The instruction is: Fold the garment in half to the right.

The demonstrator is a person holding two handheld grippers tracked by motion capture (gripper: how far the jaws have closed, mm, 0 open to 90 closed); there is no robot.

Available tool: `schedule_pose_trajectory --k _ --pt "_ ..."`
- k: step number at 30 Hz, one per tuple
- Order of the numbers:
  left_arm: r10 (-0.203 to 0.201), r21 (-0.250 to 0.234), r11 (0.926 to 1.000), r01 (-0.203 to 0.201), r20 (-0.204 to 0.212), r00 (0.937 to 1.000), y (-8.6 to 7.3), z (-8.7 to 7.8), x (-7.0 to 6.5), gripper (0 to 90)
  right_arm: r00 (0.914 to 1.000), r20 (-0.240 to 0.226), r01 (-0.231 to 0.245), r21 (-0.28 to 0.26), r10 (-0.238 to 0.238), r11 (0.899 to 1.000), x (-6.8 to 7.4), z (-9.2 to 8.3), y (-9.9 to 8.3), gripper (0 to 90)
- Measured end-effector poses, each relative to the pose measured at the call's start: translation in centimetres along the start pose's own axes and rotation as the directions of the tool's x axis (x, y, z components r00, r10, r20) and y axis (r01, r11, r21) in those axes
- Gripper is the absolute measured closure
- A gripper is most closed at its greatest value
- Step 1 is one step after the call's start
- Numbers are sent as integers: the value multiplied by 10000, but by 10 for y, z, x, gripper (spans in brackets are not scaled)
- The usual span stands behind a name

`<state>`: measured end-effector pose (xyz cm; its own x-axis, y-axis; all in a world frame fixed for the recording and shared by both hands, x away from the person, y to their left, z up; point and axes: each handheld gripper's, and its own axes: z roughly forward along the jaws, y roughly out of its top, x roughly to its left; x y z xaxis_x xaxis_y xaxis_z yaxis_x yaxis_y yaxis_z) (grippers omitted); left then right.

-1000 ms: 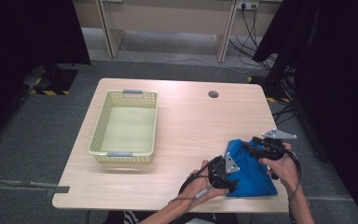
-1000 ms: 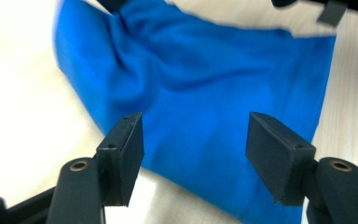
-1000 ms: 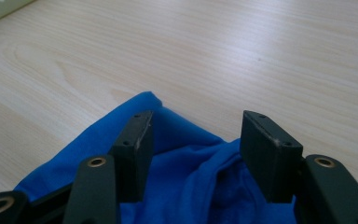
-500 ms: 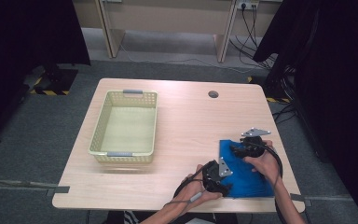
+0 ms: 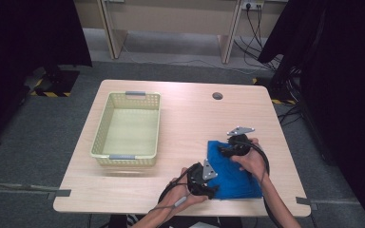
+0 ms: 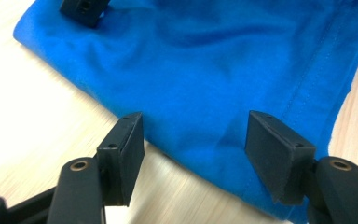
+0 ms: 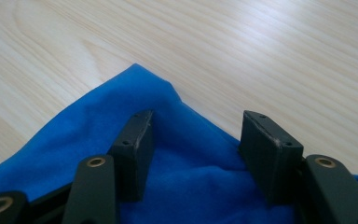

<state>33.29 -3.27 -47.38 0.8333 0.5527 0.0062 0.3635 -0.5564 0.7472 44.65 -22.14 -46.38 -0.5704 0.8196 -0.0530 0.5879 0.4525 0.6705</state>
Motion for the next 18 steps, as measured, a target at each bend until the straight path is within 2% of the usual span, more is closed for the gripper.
schedule_pose_trajectory --k 6,9,12,15,18 --pt "-334 1 9994 334 -128 9994 -11 -11 9 359 9991 -190 380 119 -378 9992 19 10 15 425" --pt "-440 -36 9990 440 -126 9989 -14 -13 12 354 9993 -318 190 -93 -193 9998 21 4 18 395" --pt "-511 -93 9987 510 -176 9985 -15 -13 13 324 9993 -349 116 -408 -130 9991 18 -10 15 375" --pt "-563 -263 9981 559 -160 9983 -17 -14 14 250 9996 -160 -256 -737 245 9970 7 -27 8 347" --pt "-1025 -219 9945 1024 -26 9947 -19 -17 19 189 9980 -82 -632 -876 627 9941 -2 -41 -5 327"
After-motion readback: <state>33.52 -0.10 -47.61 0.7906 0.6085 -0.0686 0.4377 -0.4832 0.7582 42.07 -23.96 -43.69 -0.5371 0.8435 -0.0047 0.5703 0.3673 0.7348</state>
